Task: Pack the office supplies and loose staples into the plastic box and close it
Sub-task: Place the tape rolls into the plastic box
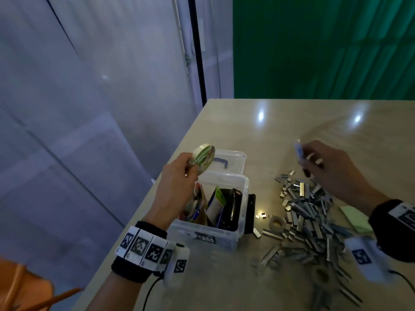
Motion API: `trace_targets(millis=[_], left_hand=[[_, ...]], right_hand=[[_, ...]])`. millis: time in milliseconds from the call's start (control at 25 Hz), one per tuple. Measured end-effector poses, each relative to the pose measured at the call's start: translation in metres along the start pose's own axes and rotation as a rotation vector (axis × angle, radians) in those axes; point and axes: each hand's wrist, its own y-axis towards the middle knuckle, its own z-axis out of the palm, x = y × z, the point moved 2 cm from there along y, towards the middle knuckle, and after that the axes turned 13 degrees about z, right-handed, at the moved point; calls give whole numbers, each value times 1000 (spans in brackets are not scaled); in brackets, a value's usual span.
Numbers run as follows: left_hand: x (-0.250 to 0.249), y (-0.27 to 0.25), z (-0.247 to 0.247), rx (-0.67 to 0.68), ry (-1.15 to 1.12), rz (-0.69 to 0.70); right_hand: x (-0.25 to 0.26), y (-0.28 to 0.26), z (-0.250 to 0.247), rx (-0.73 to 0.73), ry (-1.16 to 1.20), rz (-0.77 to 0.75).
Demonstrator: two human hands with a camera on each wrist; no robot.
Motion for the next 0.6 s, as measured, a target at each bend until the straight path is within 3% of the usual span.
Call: trace_targets(millis=[120,280,600], left_hand=[[17,-9,-6,-8,-39,-38],[29,-18,-8,11,-86,-60],[60,-38,-14,12,-166,-106]], right_hand=[[72,4,31,139,328,88],[118,1,75,298,564,208],[142,11,140,416,483,310]])
